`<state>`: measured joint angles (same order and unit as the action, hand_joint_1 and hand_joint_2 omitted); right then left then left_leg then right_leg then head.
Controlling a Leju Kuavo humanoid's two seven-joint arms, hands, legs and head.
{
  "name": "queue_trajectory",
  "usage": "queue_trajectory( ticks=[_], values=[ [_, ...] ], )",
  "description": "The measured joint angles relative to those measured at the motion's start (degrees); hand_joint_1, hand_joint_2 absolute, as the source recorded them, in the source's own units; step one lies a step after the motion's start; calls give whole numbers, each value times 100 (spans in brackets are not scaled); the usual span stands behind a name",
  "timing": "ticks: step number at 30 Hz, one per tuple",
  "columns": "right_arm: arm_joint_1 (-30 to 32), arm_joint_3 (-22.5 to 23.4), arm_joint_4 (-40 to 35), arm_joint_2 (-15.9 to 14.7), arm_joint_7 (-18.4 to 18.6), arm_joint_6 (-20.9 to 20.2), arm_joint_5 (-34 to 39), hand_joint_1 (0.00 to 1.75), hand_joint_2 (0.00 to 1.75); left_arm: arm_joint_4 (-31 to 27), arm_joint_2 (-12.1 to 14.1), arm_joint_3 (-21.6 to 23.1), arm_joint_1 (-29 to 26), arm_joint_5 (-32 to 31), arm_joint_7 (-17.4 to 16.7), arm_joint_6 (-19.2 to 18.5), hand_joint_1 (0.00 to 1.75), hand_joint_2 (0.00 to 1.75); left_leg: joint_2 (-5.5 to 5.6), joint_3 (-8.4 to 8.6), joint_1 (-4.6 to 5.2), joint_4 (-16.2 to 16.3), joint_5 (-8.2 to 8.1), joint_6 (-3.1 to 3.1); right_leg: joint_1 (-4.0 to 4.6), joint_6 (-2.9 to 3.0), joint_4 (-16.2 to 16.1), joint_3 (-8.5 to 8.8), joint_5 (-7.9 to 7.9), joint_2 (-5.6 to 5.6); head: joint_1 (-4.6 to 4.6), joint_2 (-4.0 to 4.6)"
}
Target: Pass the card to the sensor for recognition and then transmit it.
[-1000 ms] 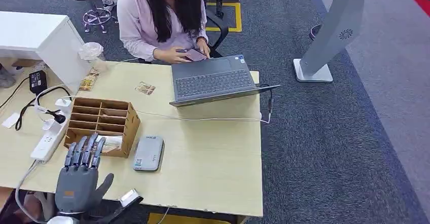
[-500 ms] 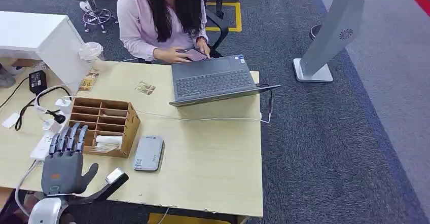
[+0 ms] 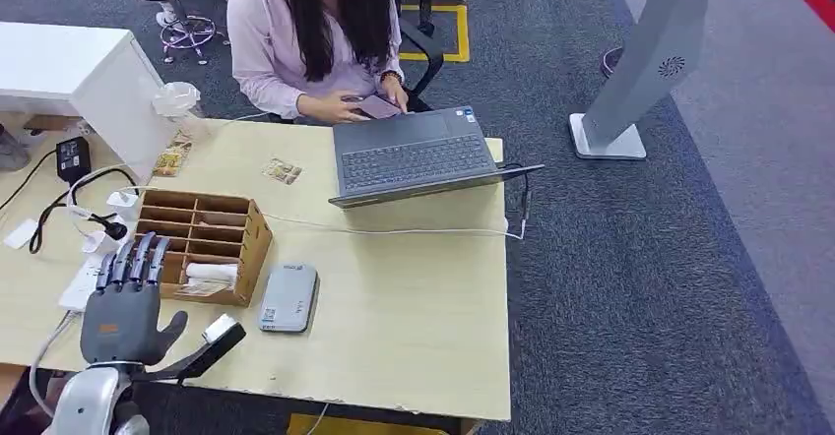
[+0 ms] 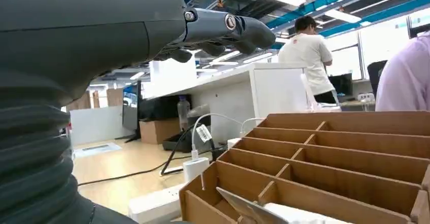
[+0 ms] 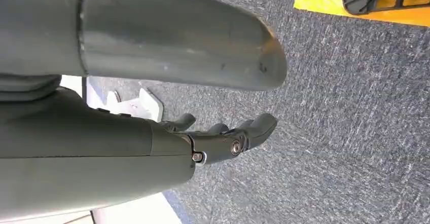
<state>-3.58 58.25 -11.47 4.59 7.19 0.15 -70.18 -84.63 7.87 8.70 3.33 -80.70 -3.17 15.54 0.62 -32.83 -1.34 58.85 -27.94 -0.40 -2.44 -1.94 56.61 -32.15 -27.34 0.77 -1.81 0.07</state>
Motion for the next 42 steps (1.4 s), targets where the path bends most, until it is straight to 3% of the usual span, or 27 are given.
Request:
queue_trajectory(
  ticks=[21,42],
  values=[
    [-5,0,-2,0,-30,-79,-133,0,0,785,53,0,591,-48,-92,-160,0,175,0,0,0,0,0,0,0,0,0,-1,0,0,-2,0],
    [-12,0,-2,0,-72,-116,-190,0,0,1275,-125,127,803,-72,-59,-223,0,175,-1,1,0,0,0,0,0,0,0,-1,0,2,0,0]
  ],
)
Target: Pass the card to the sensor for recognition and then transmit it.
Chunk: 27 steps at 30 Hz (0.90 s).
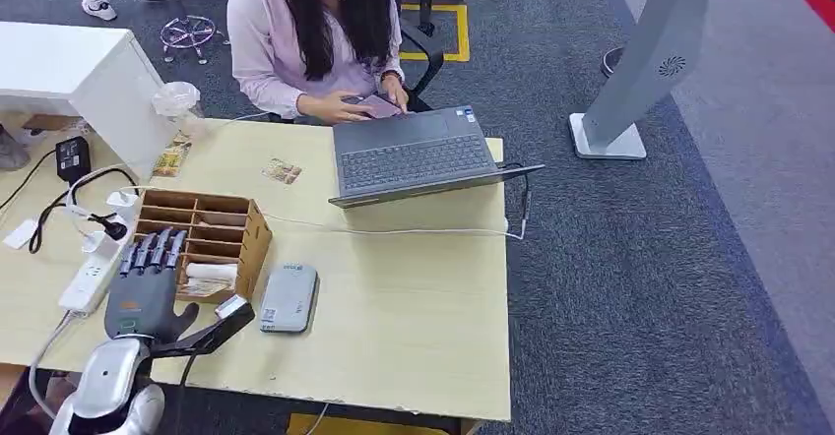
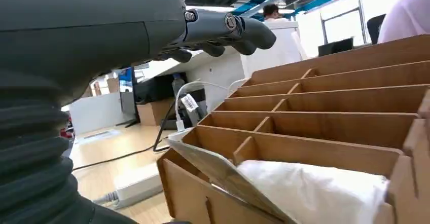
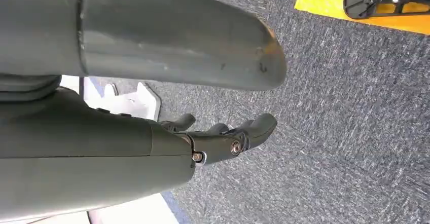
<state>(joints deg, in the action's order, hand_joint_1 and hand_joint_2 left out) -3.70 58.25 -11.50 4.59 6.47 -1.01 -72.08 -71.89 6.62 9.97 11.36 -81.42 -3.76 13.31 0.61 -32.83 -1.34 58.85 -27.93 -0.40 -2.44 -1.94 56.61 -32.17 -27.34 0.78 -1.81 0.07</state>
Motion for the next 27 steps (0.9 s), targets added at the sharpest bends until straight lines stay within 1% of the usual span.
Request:
queue_trajectory(
  ticks=[3,6,15,23,25,27],
  values=[
    [1,0,0,0,-4,2,2,0,0,17,-20,13,18,-2,0,-4,0,175,-1,0,0,0,0,0,0,0,0,0,0,1,0,0],
    [-2,0,0,0,-4,7,28,0,0,17,-35,90,38,39,85,-17,0,175,0,0,0,0,0,0,0,0,0,0,0,0,-2,0],
    [-2,0,0,0,-4,7,35,0,0,11,-103,284,50,35,87,-33,0,175,0,0,0,0,0,0,0,0,0,0,0,0,0,0],
    [-4,0,0,0,-4,7,46,0,0,7,-118,332,49,33,87,-37,0,175,0,0,0,0,0,0,0,0,0,0,0,0,0,0],
    [-2,0,0,0,-4,7,46,0,0,4,-118,334,49,33,72,-37,0,175,0,0,0,0,0,0,0,0,0,0,0,0,0,0],
    [-3,2,0,0,-4,7,42,0,0,4,-118,334,49,11,-11,-24,0,175,0,0,0,0,0,0,0,0,0,0,0,0,-2,0]
  ],
)
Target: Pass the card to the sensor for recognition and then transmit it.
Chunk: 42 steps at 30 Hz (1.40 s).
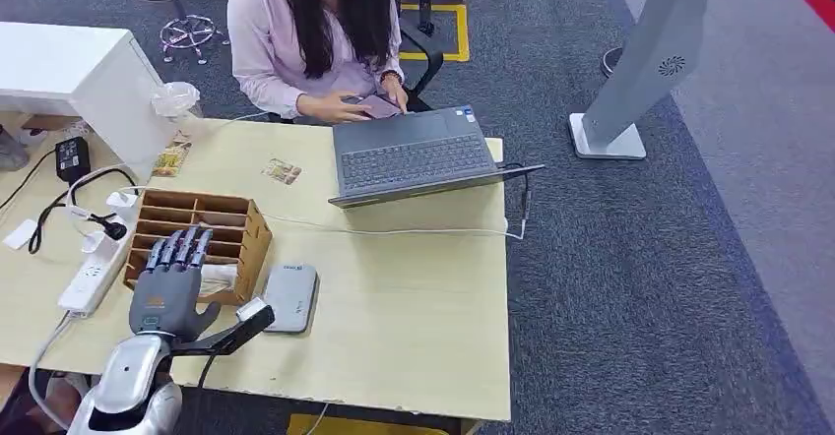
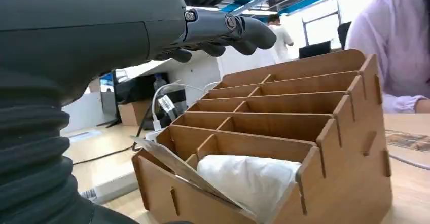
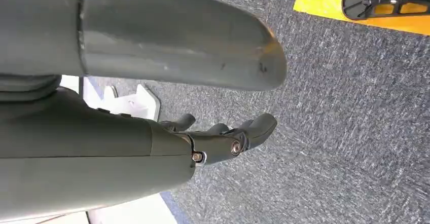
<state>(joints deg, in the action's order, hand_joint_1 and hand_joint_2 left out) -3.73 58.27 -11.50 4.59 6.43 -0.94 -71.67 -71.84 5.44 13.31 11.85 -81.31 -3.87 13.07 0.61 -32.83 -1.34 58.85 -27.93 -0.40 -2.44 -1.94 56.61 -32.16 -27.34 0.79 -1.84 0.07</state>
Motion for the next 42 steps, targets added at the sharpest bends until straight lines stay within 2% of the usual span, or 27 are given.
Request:
queue_trajectory(
  ticks=[6,33,39,40,42],
  values=[
    [0,4,0,0,0,0,-24,0,0,0,7,0,0,-89,-227,4,0,175,0,0,0,0,0,0,0,0,0,0,0,0,2,0],
    [-1,90,0,0,9,9,-41,0,0,0,11,0,30,-105,-234,-55,0,175,0,0,0,0,0,0,0,0,0,0,0,0,0,0],
    [-1,90,0,0,9,9,-42,0,0,0,9,0,32,-116,-319,-55,0,175,0,0,0,0,0,0,0,0,0,0,0,0,2,0],
    [-1,92,0,0,9,9,-42,0,0,0,9,0,32,-116,-321,-55,175,175,0,0,0,0,0,0,0,0,0,0,0,0,2,0],
    [-1,90,0,0,9,9,-41,0,0,0,9,0,32,-122,-321,-46,175,175,0,0,0,0,0,0,0,0,0,0,0,0,2,0]
  ],
)
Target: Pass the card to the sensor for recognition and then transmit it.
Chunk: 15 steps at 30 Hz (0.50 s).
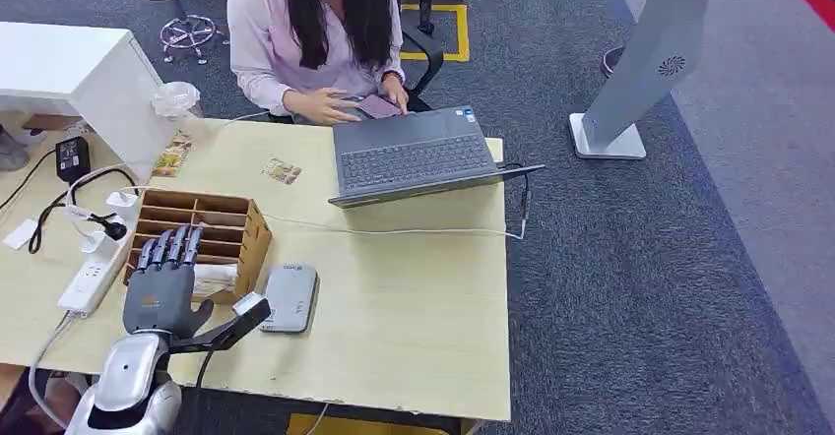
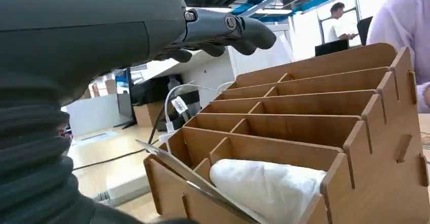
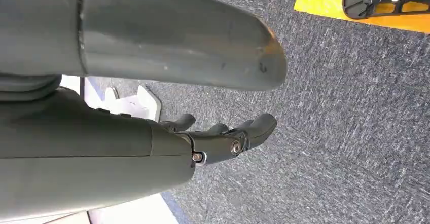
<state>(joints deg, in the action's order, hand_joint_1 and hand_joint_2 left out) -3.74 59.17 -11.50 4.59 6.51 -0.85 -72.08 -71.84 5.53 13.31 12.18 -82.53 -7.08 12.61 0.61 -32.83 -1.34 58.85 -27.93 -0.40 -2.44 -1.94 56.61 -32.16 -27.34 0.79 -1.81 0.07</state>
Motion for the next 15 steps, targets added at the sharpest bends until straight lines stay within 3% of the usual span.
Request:
queue_trajectory(
  ticks=[15],
  values=[
    [0,7,0,0,2,0,-66,0,0,22,0,0,32,181,9,-70,175,175,0,0,0,0,0,0,0,0,0,0,0,0,0,0]
  ],
)
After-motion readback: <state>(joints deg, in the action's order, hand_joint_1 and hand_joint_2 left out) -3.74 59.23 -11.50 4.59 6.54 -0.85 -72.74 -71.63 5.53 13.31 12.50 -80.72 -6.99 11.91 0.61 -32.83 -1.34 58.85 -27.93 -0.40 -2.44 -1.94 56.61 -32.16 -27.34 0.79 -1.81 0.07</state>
